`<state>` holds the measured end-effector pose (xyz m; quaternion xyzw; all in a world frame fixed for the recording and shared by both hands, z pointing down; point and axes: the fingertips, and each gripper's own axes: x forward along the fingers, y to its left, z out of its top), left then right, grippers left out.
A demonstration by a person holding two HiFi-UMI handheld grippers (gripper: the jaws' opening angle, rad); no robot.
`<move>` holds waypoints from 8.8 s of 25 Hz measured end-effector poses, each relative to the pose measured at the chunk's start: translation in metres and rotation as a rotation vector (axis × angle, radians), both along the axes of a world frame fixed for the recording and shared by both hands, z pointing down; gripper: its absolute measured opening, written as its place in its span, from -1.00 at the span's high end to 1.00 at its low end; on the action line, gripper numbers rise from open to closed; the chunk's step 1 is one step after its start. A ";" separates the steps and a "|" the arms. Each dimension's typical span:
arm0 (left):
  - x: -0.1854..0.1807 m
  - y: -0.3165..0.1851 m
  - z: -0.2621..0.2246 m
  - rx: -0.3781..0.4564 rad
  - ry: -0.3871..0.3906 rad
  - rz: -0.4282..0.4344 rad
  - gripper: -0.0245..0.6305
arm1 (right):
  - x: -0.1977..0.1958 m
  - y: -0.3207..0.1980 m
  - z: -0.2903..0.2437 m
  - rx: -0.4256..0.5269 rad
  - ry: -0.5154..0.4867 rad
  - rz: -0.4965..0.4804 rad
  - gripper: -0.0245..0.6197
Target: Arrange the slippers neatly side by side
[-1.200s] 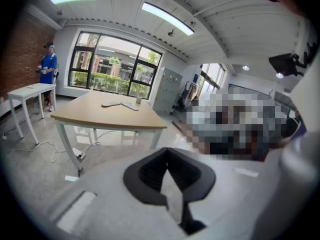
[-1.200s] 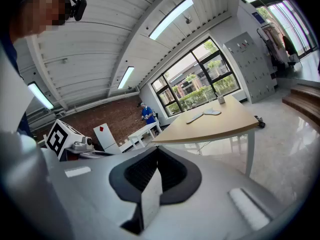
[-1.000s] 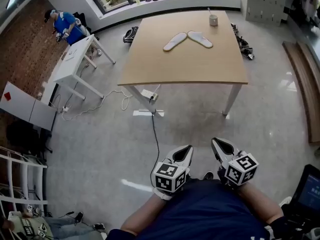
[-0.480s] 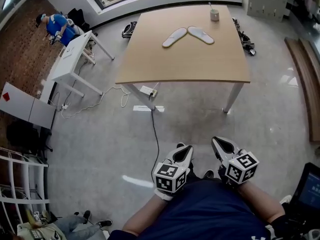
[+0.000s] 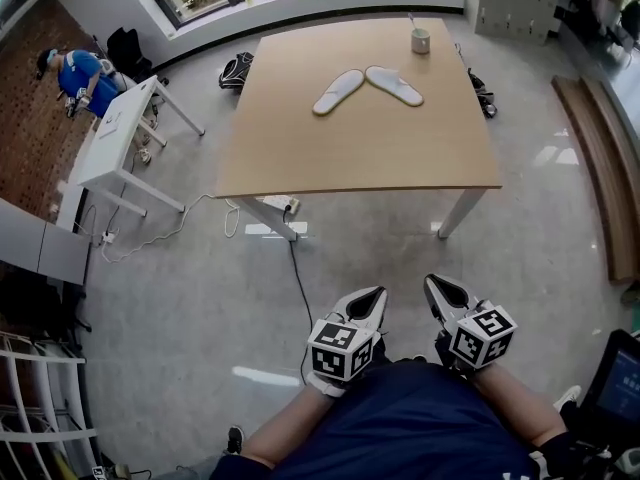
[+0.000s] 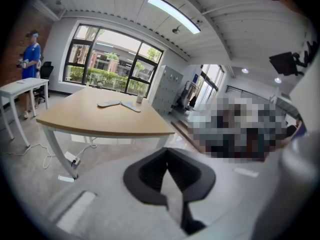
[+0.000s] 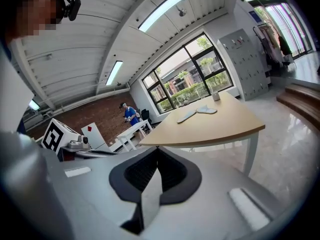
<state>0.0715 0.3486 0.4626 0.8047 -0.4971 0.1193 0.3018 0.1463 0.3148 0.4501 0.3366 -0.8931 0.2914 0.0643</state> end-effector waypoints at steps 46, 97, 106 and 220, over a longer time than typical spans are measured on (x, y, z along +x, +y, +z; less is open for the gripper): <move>-0.147 -0.275 0.009 -0.032 -0.004 -0.123 0.91 | -0.150 -0.290 0.013 -0.068 0.014 -0.114 0.89; -0.228 -0.596 0.127 0.070 -0.650 0.319 0.91 | -0.073 -0.626 0.160 0.069 0.584 -0.034 0.89; -0.227 -0.636 0.169 0.129 -0.822 0.500 0.91 | -0.121 -0.650 0.181 0.355 0.751 -0.423 0.89; -0.164 -0.460 0.228 -0.275 -0.484 0.403 -0.05 | -0.140 -0.448 0.231 0.001 0.751 -0.439 -0.09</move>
